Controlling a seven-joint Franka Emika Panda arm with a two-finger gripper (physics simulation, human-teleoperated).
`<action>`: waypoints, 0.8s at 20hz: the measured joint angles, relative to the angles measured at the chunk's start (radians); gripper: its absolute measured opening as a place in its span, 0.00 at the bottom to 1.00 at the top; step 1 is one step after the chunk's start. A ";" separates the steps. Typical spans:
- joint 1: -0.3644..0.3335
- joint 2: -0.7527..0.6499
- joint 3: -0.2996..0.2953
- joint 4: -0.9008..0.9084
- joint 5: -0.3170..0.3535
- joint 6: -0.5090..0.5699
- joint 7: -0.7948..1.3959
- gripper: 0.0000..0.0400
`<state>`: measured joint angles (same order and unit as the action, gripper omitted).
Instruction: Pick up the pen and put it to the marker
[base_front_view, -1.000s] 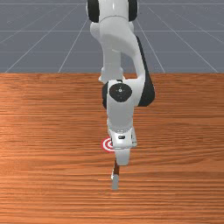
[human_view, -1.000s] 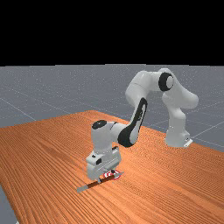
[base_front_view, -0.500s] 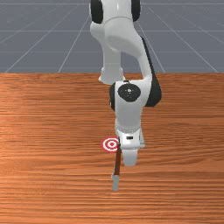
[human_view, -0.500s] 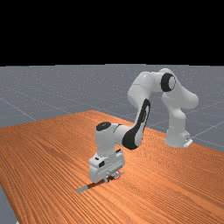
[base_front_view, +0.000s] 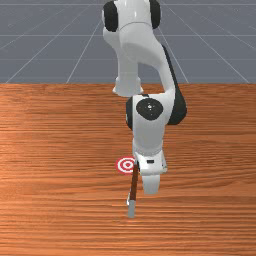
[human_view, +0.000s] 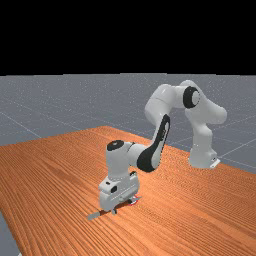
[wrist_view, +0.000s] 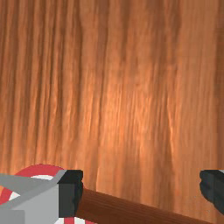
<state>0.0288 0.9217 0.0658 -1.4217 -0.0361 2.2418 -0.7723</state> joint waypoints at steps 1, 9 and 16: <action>-0.002 0.052 0.008 0.100 -0.018 -0.049 -0.069 1.00; 0.023 0.375 -0.013 0.637 0.015 -0.198 0.063 0.63; 0.018 0.165 -0.018 0.236 0.014 0.041 0.053 0.97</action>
<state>0.0467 1.0864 0.0482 -1.1854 -0.0218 2.2828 -0.7196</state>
